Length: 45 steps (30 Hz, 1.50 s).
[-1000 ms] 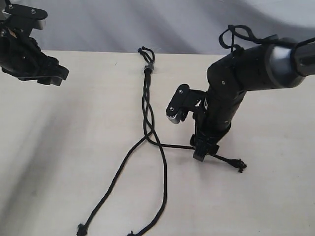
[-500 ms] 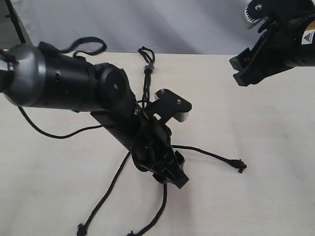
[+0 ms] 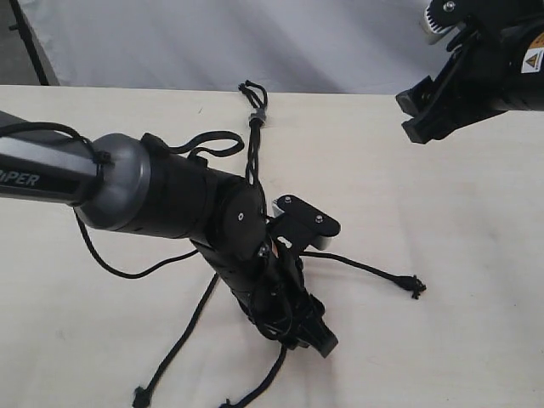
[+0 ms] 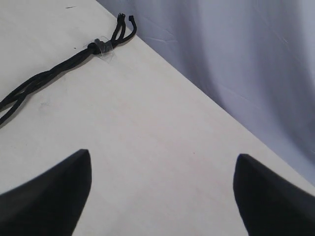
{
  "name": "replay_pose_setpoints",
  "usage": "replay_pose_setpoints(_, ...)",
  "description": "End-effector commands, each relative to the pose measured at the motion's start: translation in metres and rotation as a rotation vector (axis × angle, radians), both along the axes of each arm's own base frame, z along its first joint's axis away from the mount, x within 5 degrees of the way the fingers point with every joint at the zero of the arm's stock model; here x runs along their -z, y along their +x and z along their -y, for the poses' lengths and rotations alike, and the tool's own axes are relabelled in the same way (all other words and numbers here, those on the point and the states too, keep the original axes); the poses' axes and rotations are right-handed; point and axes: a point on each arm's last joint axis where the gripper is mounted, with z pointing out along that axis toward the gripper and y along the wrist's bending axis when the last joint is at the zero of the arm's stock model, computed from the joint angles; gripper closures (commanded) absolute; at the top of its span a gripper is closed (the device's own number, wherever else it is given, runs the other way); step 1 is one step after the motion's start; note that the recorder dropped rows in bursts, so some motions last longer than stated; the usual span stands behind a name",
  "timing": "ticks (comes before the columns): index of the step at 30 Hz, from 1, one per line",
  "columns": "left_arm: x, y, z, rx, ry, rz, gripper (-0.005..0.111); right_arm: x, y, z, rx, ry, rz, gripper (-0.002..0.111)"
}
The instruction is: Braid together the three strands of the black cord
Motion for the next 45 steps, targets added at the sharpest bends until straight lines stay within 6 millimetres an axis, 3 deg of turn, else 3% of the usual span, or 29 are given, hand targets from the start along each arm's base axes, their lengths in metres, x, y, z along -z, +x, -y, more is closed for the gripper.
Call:
replay_pose_setpoints(1, 0.009, -0.001, 0.001, 0.003, 0.020, -0.007, 0.049, -0.003, -0.001, 0.002, 0.002, -0.005, 0.020, 0.034)
replay_pose_setpoints(4, 0.009, -0.002, 0.000, 0.005, 0.022, -0.011, 0.058, -0.003, -0.001, 0.002, 0.002, -0.005, 0.020, 0.034)
replay_pose_setpoints(10, 0.009, -0.002, 0.000, 0.005, 0.022, -0.011, 0.106, -0.003, -0.001, 0.002, 0.002, -0.005, 0.020, 0.034)
replay_pose_setpoints(16, 0.004, 0.000, -0.002, 0.011, 0.020, 0.003, 0.106, -0.003, -0.001, 0.002, 0.002, -0.005, 0.020, 0.034)
replay_pose_setpoints(24, -0.055, 0.015, -0.018, 0.052, 0.011, 0.078, 0.106, -0.003, -0.001, 0.002, 0.002, -0.004, 0.022, 0.034)
replay_pose_setpoints(27, -0.063, 0.024, -0.032, 0.087, 0.086, 0.120, 0.106, -0.003, -0.001, 0.002, 0.002, -0.004, 0.022, 0.034)
replay_pose_setpoints(30, -0.059, 0.038, -0.049, 0.133, 0.198, 0.179, 0.106, -0.003, -0.001, 0.002, 0.005, 0.000, 0.022, 0.034)
replay_pose_setpoints(37, -0.026, 0.065, -0.075, 0.175, 0.352, 0.211, 0.106, -0.003, -0.001, 0.002, 0.005, 0.000, 0.022, 0.034)
replay_pose_setpoints(45, 0.007, 0.059, -0.071, 0.136, 0.345, 0.053, 0.106, -0.003, -0.001, 0.002, 0.004, 0.000, 0.023, 0.034)
